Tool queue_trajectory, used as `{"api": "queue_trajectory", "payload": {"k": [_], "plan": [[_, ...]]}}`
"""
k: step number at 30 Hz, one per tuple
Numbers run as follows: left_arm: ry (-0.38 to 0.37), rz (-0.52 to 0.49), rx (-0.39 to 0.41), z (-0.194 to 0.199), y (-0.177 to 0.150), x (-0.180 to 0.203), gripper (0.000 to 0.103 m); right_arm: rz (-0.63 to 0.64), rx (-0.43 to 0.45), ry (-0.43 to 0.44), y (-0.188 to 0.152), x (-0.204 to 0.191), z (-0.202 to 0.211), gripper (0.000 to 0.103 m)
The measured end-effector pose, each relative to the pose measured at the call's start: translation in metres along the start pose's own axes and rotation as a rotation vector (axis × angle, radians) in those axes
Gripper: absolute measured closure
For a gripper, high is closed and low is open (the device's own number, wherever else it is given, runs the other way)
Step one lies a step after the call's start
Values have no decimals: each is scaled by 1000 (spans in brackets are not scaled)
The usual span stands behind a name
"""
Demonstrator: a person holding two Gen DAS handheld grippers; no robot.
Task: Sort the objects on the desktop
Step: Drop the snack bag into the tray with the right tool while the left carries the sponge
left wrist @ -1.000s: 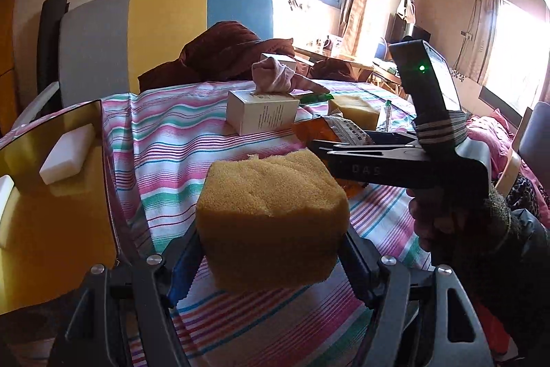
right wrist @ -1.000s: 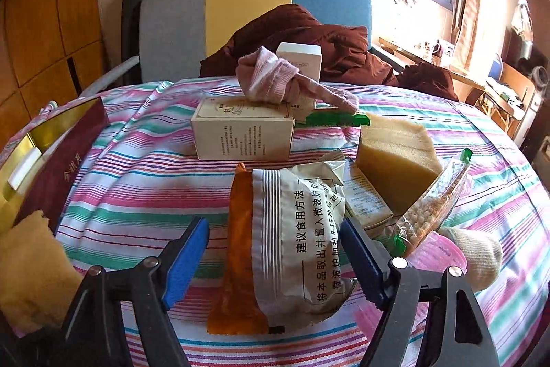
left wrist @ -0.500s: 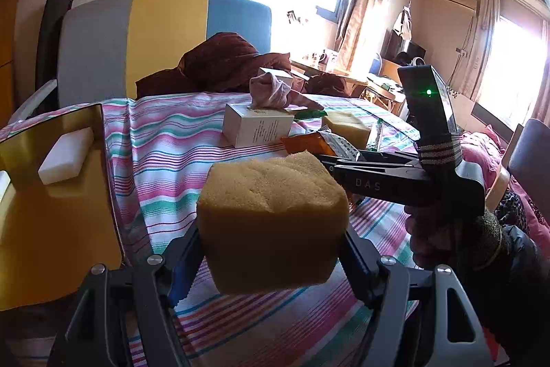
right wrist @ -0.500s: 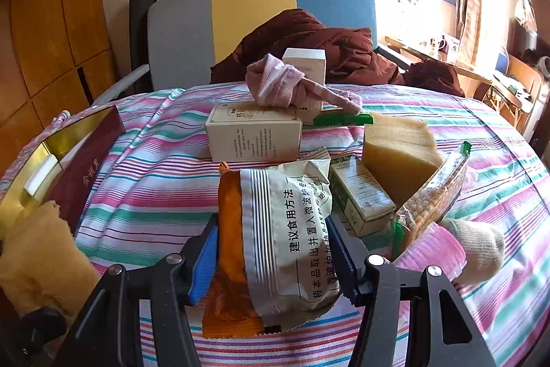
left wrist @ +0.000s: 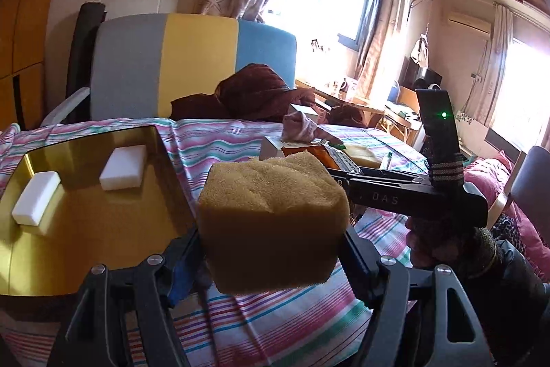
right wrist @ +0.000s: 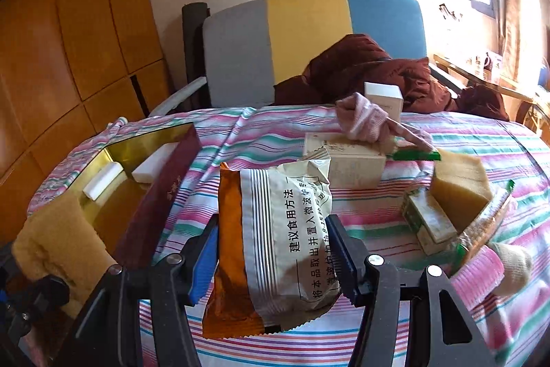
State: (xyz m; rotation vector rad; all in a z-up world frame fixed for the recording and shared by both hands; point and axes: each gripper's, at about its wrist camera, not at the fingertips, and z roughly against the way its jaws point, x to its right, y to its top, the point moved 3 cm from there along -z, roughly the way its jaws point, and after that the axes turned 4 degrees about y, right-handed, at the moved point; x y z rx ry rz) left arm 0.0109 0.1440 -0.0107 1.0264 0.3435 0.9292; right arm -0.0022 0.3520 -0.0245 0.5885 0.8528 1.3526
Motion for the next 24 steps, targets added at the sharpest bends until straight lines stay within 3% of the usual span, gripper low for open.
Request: {"api": "queue_trajectory", "payload": {"k": [6,13,18,24], "plan": [[165,96,54,32,9,-67,30,91,12,119,21,-63,-12,43],[292,226,52,46,-1,-137,30,233,-21,238,33,-149,-44,43],[322,271,42,50,-10,-162,30,304,-84,214,29,-185,-79,43],[323,296,23,47,-18,-174,30,307,-177,182,24,-186,-119,43]]}}
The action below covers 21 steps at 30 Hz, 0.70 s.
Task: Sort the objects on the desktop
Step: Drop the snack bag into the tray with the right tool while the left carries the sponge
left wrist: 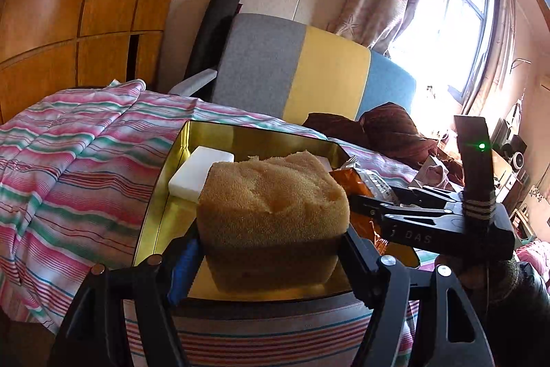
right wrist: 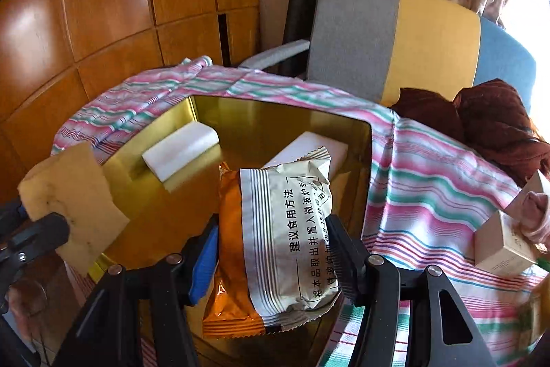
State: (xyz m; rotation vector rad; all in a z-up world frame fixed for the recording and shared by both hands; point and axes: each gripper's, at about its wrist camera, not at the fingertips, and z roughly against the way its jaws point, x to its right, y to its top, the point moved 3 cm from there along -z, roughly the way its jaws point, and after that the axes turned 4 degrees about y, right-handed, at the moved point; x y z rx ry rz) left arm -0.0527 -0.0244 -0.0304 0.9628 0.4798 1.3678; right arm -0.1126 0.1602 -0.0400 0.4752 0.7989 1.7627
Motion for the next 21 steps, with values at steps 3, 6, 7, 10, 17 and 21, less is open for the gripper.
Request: {"api": "queue_trajectory", "payload": {"k": [3,6,7,10,17,21], "plan": [[-2,1,-12,-4,-2,0,30,0,-25,-15,-4,3,-10,41],[-9,-11,-26,-6,-3,3,30,-15,-18,-24,-8,9,-11,37],[-12,-20,-30,-7,-3,5,30,-22,-11,-21,-8,10,-9,37],[-30,-56,-45,-10,-4,17,30,-53,24,-6,-8,16,0,35],[-138,-186,-49,-3,-9,58,30,-180,133,-16,-24,53,45,24],[-168,-296,-69,-7,-16,83,30,-244,151,-49,-40,76,65,24]]}}
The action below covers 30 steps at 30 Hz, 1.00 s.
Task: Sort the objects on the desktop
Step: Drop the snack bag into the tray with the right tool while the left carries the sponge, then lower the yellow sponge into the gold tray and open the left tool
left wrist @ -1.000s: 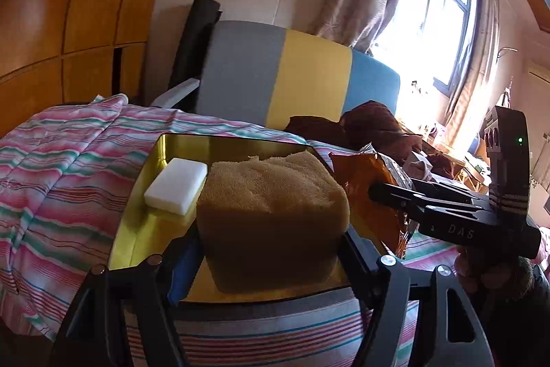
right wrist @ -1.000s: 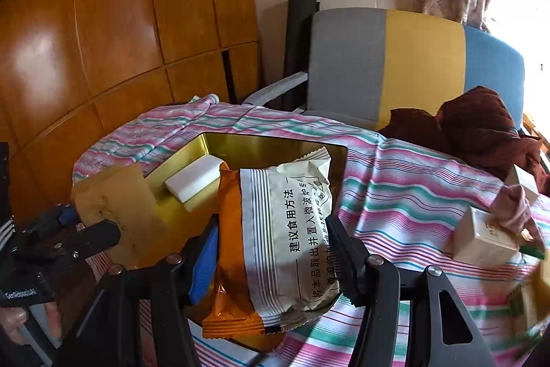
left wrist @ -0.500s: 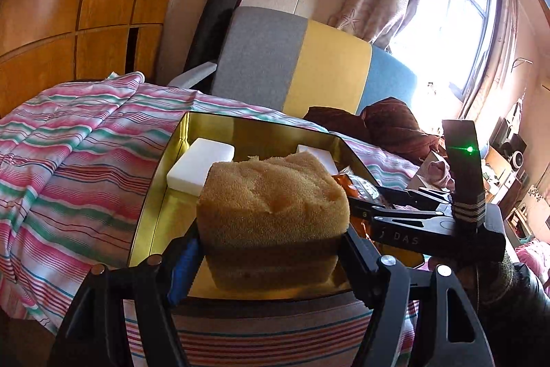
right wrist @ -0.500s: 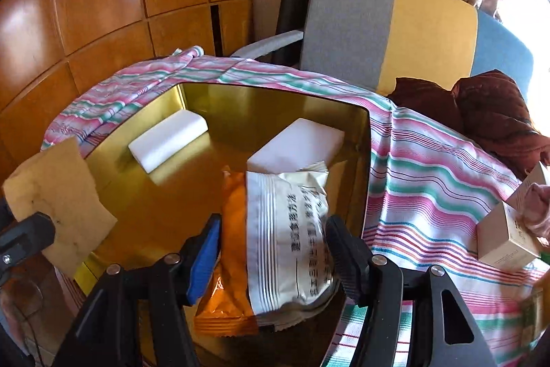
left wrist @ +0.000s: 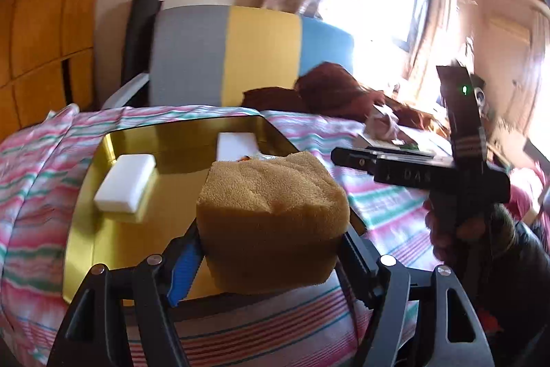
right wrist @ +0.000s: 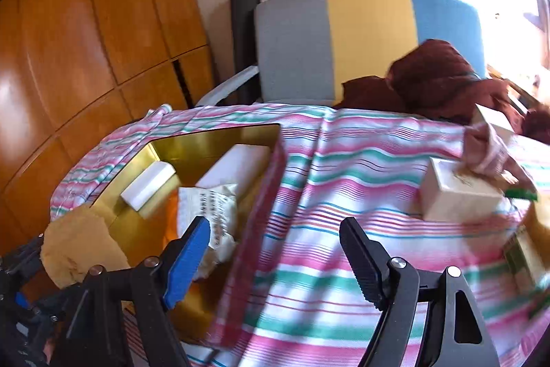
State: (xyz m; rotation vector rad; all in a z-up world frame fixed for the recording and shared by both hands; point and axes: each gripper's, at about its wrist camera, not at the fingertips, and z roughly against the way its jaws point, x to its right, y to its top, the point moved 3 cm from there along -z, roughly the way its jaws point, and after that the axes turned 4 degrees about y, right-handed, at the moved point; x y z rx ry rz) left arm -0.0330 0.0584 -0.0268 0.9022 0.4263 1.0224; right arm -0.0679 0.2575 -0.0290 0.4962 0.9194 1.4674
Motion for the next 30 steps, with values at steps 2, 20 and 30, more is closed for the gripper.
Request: {"api": "queue_trajectory", "payload": {"k": [2,20,30], "plan": [[-23,-14,-17,-7,4,6,30,-21,8,-19,-5,11,8,24],[-42,15,-127,-78,14,35,28,-100,-16,-68,-45,58,22,24],[-24,46,-153,-62,2,27,21,-130,-10,-74,-56,70,27,24]]}}
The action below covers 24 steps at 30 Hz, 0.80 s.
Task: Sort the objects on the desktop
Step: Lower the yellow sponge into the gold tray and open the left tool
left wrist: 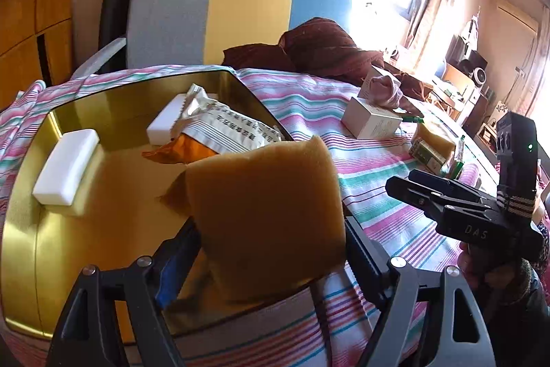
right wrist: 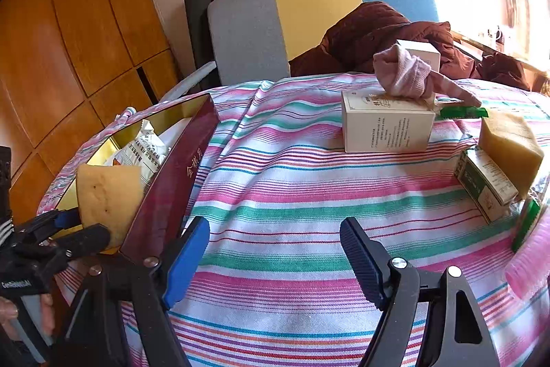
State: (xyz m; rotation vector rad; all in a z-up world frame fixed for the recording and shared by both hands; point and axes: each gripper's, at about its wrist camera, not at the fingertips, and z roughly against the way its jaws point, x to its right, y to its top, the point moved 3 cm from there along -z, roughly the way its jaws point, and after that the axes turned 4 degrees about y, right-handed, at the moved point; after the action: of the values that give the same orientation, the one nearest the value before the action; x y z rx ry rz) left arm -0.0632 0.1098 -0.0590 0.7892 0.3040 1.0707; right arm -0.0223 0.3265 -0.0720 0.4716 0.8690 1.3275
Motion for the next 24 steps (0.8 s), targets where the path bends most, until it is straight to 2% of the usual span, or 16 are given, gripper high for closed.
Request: {"api": "queue_trajectory", "payload": {"k": [7,14,17,24], "plan": [[17,23,18,15,-2,-6,21,-23,7,-11,-8,10,9,23],[-40,-22,86,29,4,14,21,-31,29,-51,-15,23,25,21],[-55,-74,68,18,6,28,21,-41,34,-66,-18,29,31,21],[-105,-82,49,7,13,46,20,-36,68,-106,-24,37,49,21]]}}
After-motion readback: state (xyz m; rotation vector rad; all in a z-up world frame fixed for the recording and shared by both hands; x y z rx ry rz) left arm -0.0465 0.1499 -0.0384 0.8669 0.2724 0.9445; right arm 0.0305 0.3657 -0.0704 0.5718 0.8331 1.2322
